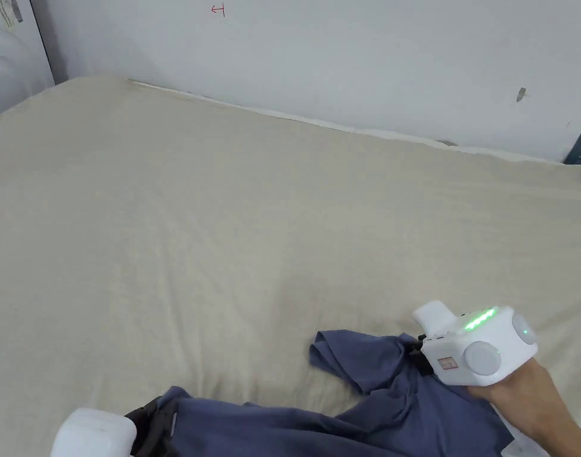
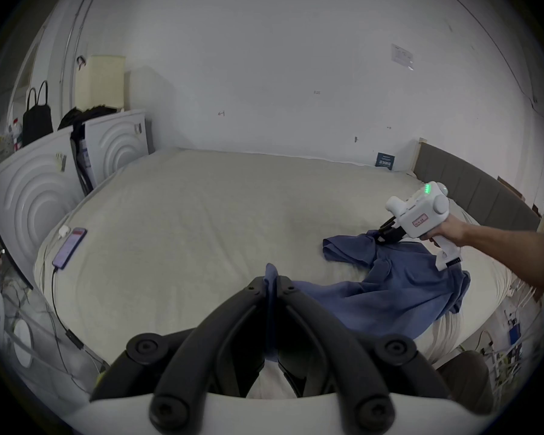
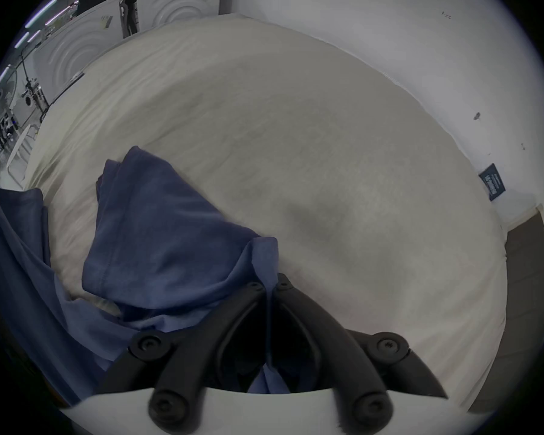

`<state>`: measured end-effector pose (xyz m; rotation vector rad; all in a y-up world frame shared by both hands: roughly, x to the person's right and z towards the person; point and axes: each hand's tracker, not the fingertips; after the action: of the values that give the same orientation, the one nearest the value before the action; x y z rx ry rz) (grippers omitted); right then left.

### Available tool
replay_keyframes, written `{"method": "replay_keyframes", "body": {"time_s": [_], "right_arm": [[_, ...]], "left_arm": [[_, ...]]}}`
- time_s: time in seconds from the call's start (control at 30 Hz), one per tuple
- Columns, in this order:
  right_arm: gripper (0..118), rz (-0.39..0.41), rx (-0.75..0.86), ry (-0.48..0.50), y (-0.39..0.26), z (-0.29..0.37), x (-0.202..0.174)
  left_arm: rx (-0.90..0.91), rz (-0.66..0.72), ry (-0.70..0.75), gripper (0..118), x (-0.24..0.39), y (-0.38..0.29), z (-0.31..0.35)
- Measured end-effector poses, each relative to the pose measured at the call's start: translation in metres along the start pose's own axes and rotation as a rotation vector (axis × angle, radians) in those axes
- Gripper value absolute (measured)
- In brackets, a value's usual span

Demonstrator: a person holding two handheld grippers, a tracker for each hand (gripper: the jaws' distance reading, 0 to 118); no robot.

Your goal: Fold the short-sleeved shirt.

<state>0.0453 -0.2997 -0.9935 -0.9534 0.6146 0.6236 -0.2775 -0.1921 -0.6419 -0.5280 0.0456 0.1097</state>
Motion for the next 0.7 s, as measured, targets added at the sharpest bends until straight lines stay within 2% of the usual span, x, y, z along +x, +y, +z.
{"method": "replay_keyframes", "body": {"time_s": [0.03, 0.1, 0.2, 0.23, 0.37, 0.57, 0.63, 0.7], "right_arm": [[2, -0.007, 0.008, -0.005, -0.001, 0.006, -0.003], [2, -0.050, 0.131, -0.065, -0.007, 0.044, -0.005], [2, -0.183, 0.301, -0.180, -0.022, 0.111, -0.001], [2, -0.226, 0.350, -0.206, -0.037, 0.117, 0.016], [2, -0.343, 0.578, -0.323, -0.077, 0.225, 0.018], [2, -0.453, 0.837, -0.493, -0.103, 0.381, -0.012], [2, -0.474, 0.880, -0.497, -0.099, 0.424, -0.017], [2, -0.461, 0.902, -0.517, -0.090, 0.460, -0.021]], "left_arm": [[-0.003, 0.016, 0.004, 5, -0.002, -0.001, -0.001], [-0.006, 0.015, 0.022, 5, -0.007, -0.002, -0.004], [0.010, 0.020, 0.036, 5, -0.012, 0.001, -0.003], [0.023, 0.016, 0.043, 5, -0.013, 0.004, -0.001], [0.101, 0.050, 0.059, 5, -0.015, 0.026, 0.008], [0.338, 0.035, -0.006, 5, -0.007, 0.110, 0.048], [0.422, 0.061, -0.057, 5, -0.009, 0.149, 0.063], [0.488, 0.066, -0.085, 5, -0.010, 0.188, 0.078]]}}
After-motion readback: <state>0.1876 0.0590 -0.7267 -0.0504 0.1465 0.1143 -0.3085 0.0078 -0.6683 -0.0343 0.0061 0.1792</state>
